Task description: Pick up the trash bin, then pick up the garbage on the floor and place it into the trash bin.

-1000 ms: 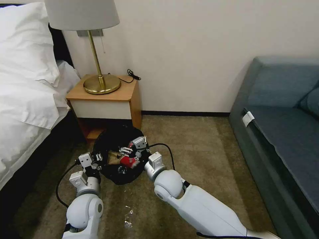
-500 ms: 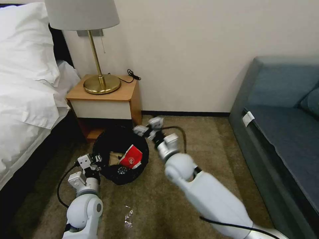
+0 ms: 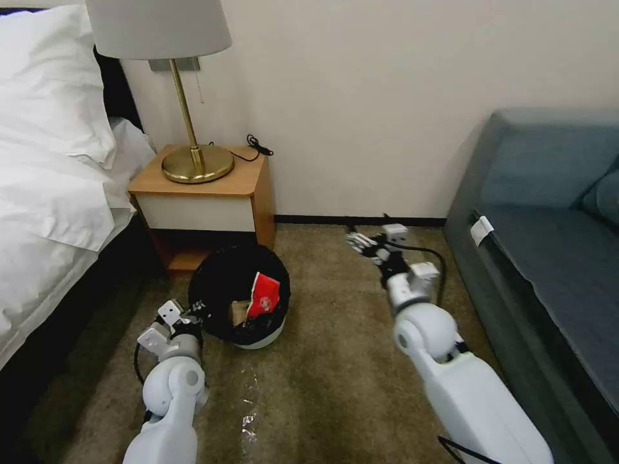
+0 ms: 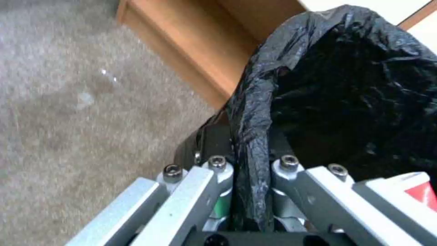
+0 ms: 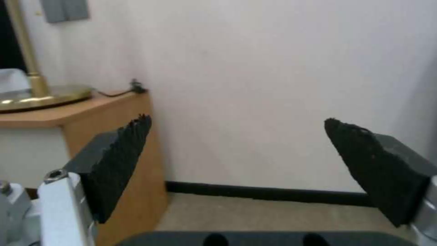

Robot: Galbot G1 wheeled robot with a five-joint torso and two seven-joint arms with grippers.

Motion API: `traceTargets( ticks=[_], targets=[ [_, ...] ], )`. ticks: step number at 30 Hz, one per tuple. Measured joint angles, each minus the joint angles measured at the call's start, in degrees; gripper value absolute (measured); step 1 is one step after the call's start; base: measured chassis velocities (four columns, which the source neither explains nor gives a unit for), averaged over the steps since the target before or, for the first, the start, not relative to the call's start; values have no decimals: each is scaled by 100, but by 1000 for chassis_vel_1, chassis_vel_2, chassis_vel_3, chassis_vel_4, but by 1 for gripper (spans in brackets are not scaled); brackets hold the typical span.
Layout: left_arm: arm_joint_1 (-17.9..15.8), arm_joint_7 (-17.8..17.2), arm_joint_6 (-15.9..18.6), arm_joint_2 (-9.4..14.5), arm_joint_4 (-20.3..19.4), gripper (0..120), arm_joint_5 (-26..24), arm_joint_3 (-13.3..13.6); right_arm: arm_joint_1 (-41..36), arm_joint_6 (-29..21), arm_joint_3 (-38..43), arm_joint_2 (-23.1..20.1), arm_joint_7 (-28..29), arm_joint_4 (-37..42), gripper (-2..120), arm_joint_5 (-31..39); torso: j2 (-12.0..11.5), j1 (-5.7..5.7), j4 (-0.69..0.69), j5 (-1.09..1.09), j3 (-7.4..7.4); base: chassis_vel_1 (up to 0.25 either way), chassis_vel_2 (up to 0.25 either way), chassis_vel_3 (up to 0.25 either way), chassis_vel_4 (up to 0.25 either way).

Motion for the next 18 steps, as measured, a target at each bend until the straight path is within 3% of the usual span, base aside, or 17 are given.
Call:
traceTargets(
  ticks=[13, 18],
  targets=[
    [-86, 16, -31, -5, 329, 4, 43, 7, -595, 166, 658, -2, -212, 204, 96, -138, 0, 0, 1, 0, 0, 0, 0, 0, 0],
    [-43, -7, 0, 16, 331, 21, 121, -16, -602, 218, 663, 72, -227, 186, 96, -196, 0, 0, 1, 0, 0, 0, 0, 0, 0]
  ],
)
